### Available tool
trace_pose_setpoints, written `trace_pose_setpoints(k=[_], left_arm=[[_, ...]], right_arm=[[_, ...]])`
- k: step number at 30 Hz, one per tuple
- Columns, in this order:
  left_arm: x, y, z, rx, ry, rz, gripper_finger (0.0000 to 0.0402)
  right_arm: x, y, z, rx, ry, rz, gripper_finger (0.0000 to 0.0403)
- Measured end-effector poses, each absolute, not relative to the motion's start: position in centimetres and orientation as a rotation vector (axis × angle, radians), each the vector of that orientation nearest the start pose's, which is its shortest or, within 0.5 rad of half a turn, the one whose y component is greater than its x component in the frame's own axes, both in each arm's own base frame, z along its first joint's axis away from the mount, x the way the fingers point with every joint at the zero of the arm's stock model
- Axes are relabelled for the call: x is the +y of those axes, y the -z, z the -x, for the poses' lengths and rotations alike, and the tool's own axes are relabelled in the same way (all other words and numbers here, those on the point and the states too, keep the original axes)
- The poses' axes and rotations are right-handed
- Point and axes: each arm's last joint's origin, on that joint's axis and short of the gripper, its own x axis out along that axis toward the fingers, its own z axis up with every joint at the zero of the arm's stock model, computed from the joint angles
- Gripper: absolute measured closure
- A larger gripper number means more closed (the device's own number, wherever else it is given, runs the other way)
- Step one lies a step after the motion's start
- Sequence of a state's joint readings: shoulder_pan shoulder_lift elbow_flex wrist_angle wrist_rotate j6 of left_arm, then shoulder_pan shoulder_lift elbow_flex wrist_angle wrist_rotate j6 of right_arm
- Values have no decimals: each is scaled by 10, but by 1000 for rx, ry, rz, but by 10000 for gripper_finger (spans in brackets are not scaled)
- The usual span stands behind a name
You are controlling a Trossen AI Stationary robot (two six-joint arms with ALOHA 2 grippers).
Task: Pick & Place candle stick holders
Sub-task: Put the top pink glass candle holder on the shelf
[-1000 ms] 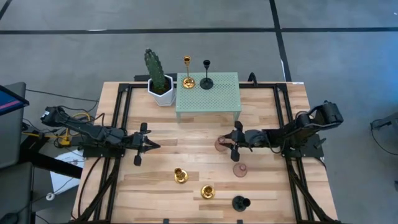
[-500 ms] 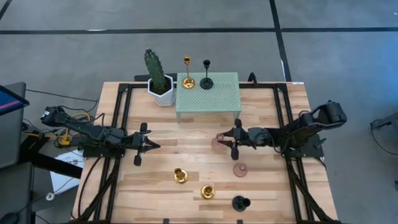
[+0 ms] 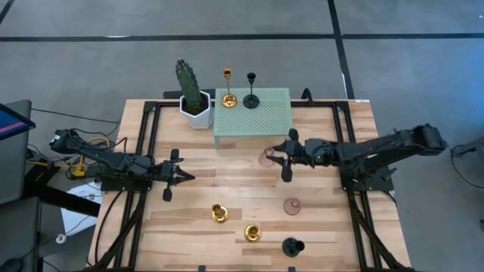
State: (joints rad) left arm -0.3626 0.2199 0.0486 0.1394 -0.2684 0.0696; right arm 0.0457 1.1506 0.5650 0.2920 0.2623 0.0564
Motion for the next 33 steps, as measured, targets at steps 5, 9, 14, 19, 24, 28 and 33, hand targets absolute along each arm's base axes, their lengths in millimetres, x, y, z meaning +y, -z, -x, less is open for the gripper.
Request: trace_pose_setpoints(k=[5, 9, 14, 19, 24, 28, 33], left_arm=[[-32, -175, -105, 27, 95, -79, 394], [-32, -175, -105, 27, 95, -79, 394], [-32, -175, -105, 27, 96, -79, 394], [-32, -175, -105, 27, 95, -79, 394], [-32, -175, -105, 27, 95, -80, 394], [-32, -175, -105, 27, 96, -79, 394], [-32, -175, -105, 27, 95, -80, 394]], right_arm=[[-8, -265, -240, 281, 265, 24, 281], [-24, -284, -239, 279, 324, 62, 278], [-52, -290, -239, 288, 430, 86, 283], [-82, -294, -231, 259, 527, 69, 276], [-109, -298, -221, 209, 560, 31, 283], [-125, -297, -219, 176, 548, -22, 283], [-140, -285, -226, 188, 571, -52, 277]])
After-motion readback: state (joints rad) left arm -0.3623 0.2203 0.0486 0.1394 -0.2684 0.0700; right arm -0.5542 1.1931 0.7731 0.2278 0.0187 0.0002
